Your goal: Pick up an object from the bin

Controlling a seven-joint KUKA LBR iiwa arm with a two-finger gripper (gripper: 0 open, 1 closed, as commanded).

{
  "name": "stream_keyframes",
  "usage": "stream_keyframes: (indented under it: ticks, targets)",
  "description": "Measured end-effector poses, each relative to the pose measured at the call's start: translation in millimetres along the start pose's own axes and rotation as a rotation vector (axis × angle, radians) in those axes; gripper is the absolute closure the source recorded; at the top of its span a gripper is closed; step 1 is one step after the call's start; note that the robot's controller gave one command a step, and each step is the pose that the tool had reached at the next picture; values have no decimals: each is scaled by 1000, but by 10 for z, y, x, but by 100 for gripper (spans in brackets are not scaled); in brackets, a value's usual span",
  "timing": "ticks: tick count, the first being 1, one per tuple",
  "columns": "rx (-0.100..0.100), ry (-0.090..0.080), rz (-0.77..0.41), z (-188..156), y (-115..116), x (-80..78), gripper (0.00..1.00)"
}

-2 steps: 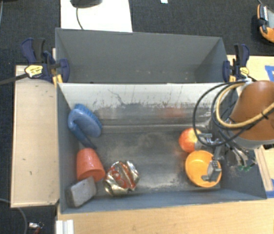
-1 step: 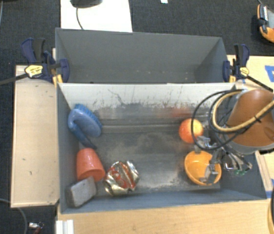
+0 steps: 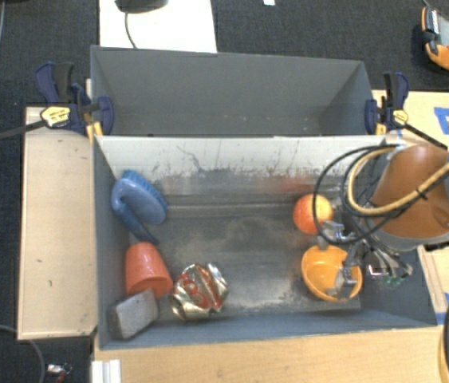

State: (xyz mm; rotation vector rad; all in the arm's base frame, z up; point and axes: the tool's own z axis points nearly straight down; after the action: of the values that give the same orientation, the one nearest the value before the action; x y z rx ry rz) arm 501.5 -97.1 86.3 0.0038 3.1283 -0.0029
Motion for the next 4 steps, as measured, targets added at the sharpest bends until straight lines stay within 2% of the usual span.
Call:
stream_keyframes:
  ticks: [1,2,3,4]
  targets:
    - [-2,12,-5,-290,14,45,0]
    - [2,-3,-59,-532,124,-79,0]
    - [0,-4,-291,155,539,133,0]
    - [5,-25,-120,-138,235,-1,100]
